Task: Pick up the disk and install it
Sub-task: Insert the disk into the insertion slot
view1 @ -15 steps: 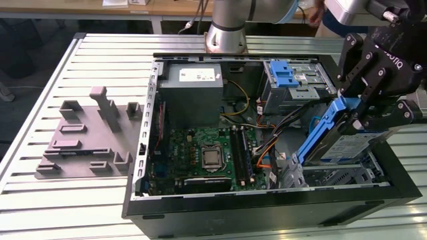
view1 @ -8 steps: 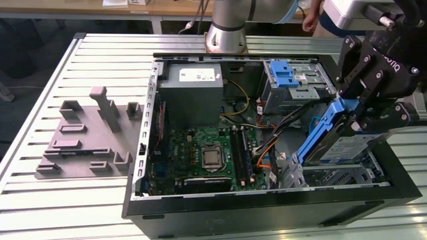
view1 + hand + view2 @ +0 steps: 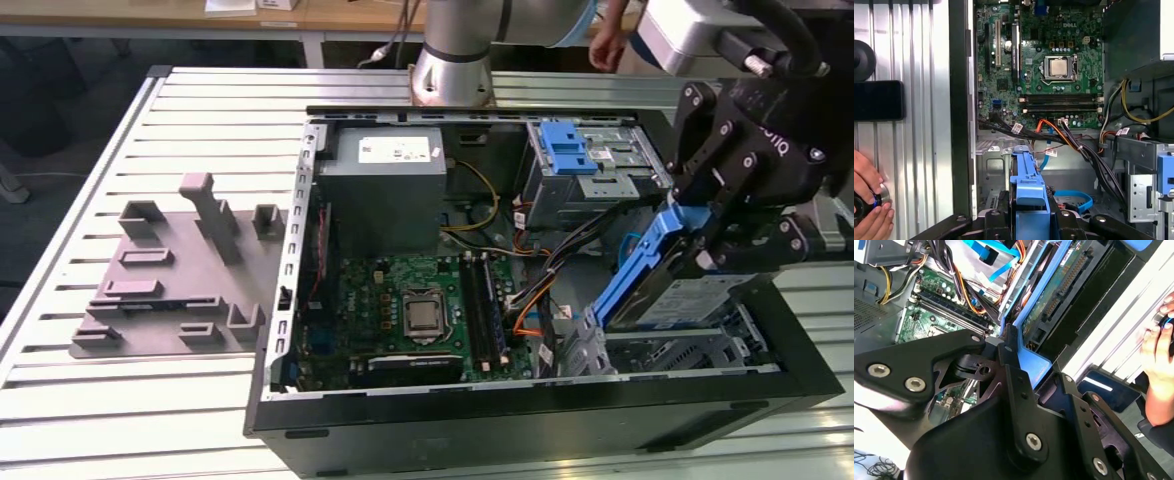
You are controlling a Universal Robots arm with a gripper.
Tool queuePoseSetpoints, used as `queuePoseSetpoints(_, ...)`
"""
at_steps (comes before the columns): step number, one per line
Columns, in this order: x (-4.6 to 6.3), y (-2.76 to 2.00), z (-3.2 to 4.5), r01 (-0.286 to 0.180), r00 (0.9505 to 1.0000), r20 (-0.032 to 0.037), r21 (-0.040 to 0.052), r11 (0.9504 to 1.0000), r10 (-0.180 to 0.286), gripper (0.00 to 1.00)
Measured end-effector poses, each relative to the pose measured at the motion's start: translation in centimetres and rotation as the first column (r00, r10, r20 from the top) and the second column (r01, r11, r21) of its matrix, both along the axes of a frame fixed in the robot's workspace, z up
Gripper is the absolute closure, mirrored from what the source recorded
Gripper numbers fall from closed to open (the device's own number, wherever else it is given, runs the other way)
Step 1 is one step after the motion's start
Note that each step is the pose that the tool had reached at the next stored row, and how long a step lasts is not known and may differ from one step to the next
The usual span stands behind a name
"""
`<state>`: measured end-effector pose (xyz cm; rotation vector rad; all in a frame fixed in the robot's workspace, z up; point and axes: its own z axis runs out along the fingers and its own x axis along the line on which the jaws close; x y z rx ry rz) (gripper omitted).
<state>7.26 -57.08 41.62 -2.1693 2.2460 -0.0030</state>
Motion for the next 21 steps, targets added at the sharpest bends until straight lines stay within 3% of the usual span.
queuePoseSetpoints(2,0.0,0.00,-0.18,0.000,1.0000,-0.0001,-0.0001,1.0000,0.000,0.56)
queuePoseSetpoints(4,0.0,0.00,-0.39,0.000,1.0000,-0.0001,0.0002,1.0000,0.000,0.56)
queuePoseSetpoints(5,0.0,0.00,-0.50,0.000,1.0000,-0.0001,0.0001,1.0000,0.000,0.50)
queuePoseSetpoints(11,0.0,0.00,-1.21,0.000,1.0000,-0.0001,-0.0001,1.0000,0.000,0.51)
queuePoseSetpoints(14,0.0,0.00,-1.55,0.000,1.0000,0.0000,0.0001,1.0000,0.000,0.69)
queuePoseSetpoints(17,0.0,0.00,-1.90,0.000,1.0000,0.0000,0.0001,1.0000,0.000,0.76)
queuePoseSetpoints(19,0.0,0.00,-2.13,0.000,1.0000,0.0000,0.0000,1.0000,0.000,0.87)
queuePoseSetpoints(21,0.0,0.00,-2.33,0.000,1.0000,0.0000,0.0000,1.0000,0.000,0.89)
